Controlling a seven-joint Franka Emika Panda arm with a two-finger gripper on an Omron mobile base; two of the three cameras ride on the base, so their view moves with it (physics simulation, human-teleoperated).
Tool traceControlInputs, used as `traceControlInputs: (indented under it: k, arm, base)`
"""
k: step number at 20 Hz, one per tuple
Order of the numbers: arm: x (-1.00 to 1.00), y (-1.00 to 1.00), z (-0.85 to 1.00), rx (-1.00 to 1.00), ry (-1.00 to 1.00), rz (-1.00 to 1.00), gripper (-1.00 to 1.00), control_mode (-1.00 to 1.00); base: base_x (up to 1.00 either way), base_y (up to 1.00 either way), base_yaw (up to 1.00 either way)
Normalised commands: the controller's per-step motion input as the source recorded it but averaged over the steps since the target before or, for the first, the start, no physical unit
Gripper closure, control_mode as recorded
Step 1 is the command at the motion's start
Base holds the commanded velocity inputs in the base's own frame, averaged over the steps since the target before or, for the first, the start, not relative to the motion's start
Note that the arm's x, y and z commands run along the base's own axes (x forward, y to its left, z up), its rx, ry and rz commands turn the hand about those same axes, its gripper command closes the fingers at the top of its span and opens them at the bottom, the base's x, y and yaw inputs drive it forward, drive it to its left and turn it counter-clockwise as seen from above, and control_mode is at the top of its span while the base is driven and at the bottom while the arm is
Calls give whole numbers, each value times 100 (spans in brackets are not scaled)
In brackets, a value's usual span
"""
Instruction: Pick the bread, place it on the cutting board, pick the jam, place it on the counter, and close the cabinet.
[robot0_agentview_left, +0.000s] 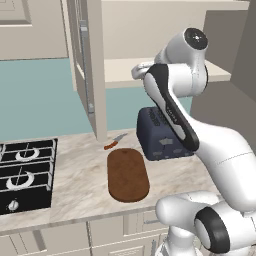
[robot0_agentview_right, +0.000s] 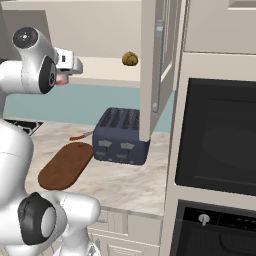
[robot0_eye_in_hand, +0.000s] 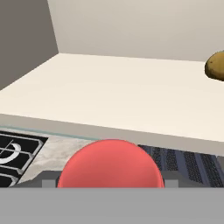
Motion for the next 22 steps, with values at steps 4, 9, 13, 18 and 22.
traceControlInputs:
  k: [4,9,13,18,22]
  arm:
    - [-36,-1,0,0,2,0,100,-100]
    - [-27,0,-4,0,2,0,100,-100]
    - [-16,0,-23,0,0,0,100,-100]
    - [-11,0,-37,0,0,0,100,-100]
    - [-8,-2,-38,0,0,0,100,-100]
  base:
    - [0,0,0]
    - [0,0,0]
    - [0,0,0]
    - [0,0,0]
    - [0,0,0]
